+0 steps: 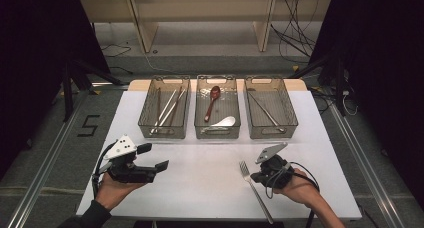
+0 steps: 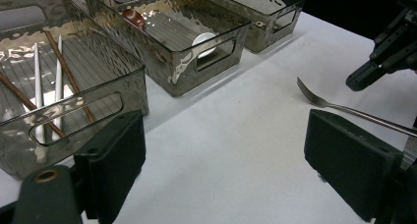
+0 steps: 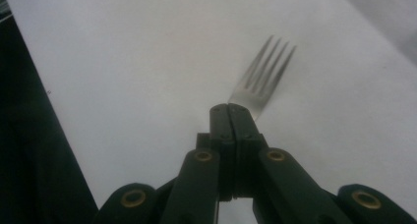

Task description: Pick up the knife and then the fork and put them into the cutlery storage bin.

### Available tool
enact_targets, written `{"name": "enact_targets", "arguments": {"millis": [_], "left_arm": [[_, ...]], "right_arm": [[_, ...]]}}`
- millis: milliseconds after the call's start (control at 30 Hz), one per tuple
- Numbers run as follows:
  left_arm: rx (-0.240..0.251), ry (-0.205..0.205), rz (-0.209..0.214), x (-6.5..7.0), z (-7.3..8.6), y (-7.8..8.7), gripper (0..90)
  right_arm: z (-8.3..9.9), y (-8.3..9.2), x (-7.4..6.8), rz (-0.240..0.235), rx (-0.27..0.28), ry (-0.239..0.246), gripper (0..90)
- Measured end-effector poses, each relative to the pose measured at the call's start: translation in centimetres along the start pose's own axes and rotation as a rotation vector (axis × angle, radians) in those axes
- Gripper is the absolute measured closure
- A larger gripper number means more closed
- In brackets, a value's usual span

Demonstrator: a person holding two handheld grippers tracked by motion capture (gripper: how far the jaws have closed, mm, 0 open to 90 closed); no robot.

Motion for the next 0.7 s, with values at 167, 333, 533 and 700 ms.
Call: {"name": "enact_targets", "arguments": {"millis": [167, 333, 533, 700], "left_arm": [[-0.001, -0.001, 0.001, 0.0, 0.0, 0.0, 15.3], [0.0, -0.001, 0.001, 0.1, 0.0, -0.1, 15.3], [0.0, -0.004, 0.0, 0.1, 0.0, 0.0, 15.3], [-0.002, -0.002, 0.0, 0.1, 0.0, -0.1, 15.3]], "right_arm": [[0.7, -0.9, -0.5, -0.003, -0.061, 0.043, 90.0], [1.2, -1.2, -0.7, -0.011, -0.088, 0.05, 90.0], [1.8, -2.1, -1.0, -0.023, -0.136, 0.087, 90.0], [2.3, -2.6, -1.3, -0.026, -0.173, 0.111, 90.0]]}}
Point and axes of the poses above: each handheld gripper's, and its own axes: y roughly backward along the jaws, z roughly out of its underside, x roughly to its right, the point moved 9 cm from there along -y, roughly forward along the jaws, and after that the axes turned 15 degrees about -y, right-handed, at the moved point
